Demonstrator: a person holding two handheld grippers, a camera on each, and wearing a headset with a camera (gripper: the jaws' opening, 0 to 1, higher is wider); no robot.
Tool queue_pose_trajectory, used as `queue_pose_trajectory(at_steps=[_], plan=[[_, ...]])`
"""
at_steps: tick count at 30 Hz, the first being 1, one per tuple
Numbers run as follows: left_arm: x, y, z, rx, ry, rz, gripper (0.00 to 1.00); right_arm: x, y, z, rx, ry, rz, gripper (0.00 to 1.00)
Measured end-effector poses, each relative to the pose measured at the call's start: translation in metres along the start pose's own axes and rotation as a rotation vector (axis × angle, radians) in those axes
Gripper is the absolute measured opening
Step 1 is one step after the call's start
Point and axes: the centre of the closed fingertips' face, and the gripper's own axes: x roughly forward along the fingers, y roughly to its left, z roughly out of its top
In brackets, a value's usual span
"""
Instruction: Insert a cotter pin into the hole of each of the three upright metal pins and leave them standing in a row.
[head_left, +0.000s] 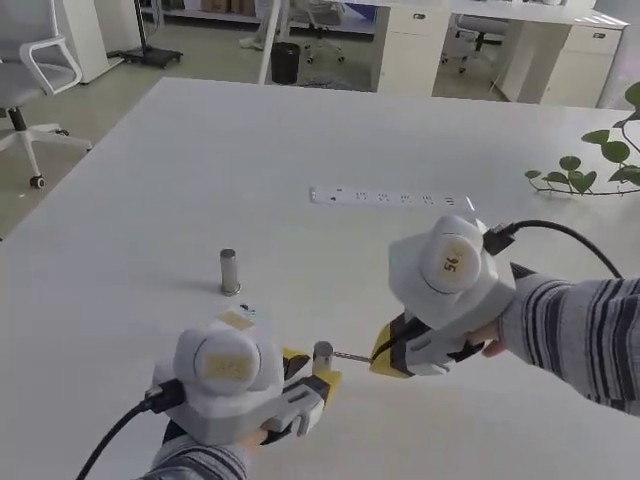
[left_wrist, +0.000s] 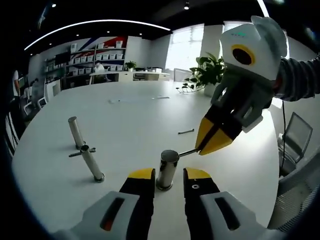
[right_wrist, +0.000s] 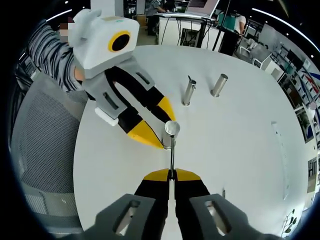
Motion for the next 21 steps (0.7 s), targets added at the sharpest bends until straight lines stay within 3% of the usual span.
queue_pose_trajectory(at_steps=[14, 21], plan=[[0.006, 0.002, 0.002, 0.021, 0.013, 0.032, 0.11, 0.000, 0.000, 0.006, -0.072, 0.007, -0.001, 0.00], [0.006, 0.003, -0.004, 0.034, 0.031, 0.031, 0.11, 0.001, 0.002, 0.014, -0.078, -0.007, 0.007, 0.00]])
